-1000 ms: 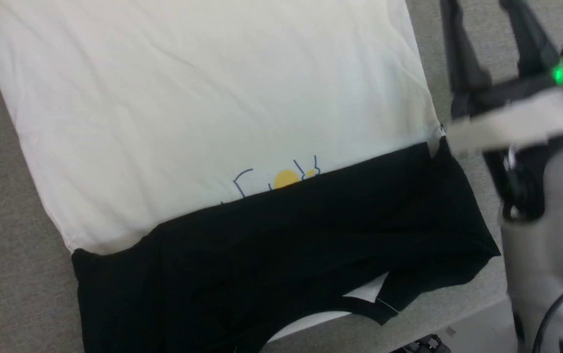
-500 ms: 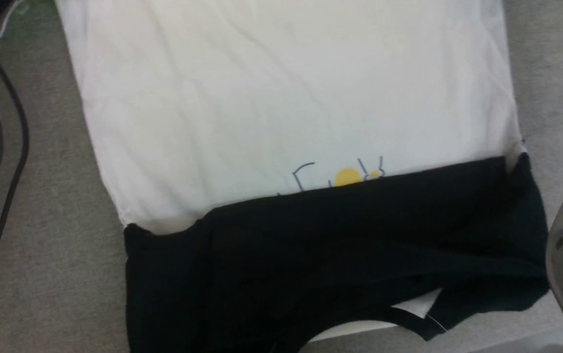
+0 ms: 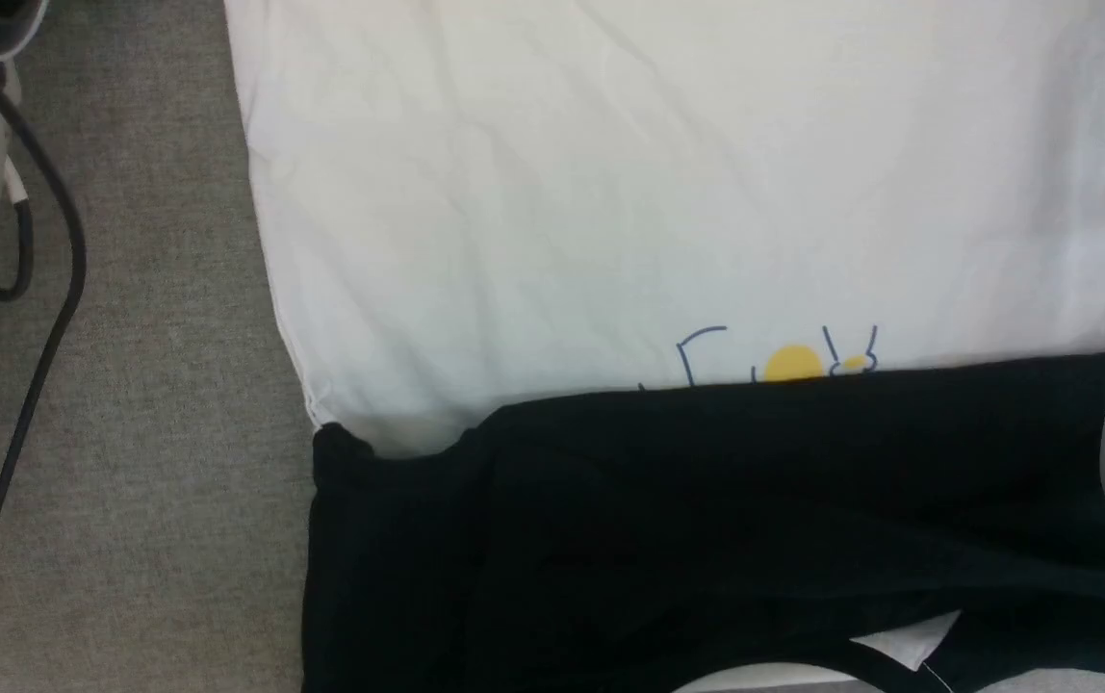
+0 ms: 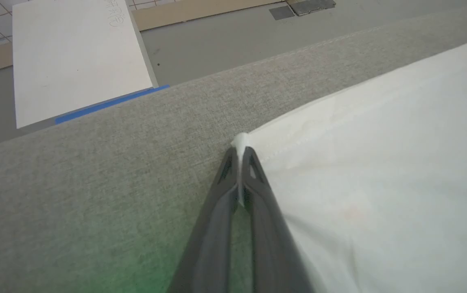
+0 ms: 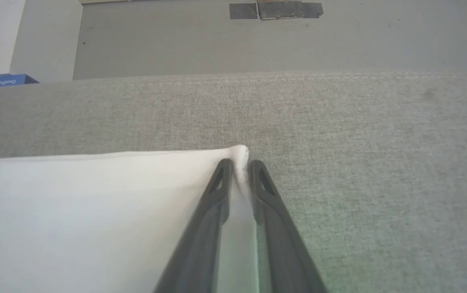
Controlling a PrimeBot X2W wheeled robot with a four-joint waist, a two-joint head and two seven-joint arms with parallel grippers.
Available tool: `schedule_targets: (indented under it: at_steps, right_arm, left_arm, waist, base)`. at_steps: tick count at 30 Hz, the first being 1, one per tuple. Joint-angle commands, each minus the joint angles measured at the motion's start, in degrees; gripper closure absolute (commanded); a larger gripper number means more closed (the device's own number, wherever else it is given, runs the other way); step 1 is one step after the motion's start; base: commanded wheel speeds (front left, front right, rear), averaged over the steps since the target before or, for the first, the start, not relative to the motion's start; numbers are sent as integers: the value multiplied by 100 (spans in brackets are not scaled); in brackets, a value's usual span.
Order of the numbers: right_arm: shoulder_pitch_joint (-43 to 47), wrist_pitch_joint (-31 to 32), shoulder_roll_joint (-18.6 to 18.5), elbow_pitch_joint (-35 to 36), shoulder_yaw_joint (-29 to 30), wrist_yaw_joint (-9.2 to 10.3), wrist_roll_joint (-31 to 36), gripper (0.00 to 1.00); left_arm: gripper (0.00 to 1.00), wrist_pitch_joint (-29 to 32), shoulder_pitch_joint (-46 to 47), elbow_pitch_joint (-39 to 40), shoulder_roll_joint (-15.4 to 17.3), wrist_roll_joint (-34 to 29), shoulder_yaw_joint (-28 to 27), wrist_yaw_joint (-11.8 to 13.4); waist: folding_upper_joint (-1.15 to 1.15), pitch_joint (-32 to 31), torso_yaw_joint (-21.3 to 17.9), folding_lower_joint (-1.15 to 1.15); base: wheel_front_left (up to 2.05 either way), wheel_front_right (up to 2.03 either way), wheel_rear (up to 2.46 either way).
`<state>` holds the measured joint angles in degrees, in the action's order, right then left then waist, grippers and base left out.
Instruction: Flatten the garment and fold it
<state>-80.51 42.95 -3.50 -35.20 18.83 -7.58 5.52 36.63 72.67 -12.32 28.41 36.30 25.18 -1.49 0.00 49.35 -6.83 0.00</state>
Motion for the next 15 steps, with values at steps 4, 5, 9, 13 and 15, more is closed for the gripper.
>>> schedule_targets:
  at_steps: [4,5,9,13,15]
  right_arm:
    - [65,-39,59,13,-112,9,116,100]
    - [67,-173,60,76,-160,9,122,100]
    - [44,-749,61,223,-291,9,73,100]
    - [26,-1632,61,269,-504,9,-121,100]
    - [50,-1965,36,266,-604,9,-220,100]
  left_arm:
    - [100,-172,69,-75,32,-112,1,35]
    - [100,-318,92,-89,38,-172,-23,60]
    - [100,-928,191,-207,70,-411,-119,137]
    - [100,-1813,273,-402,113,-710,-245,244]
    - [100,-2165,276,-460,111,-792,-285,268]
  waist:
    - [0,63,15,0]
    - [0,66,2,0]
    - [0,40,-41,0]
    - [0,-88,-71,0]
    - [0,-170,-64,0]
  base:
    - [0,0,0]
    - [0,0,0]
    - [0,0,0]
    - [0,0,0]
    - [0,0,0]
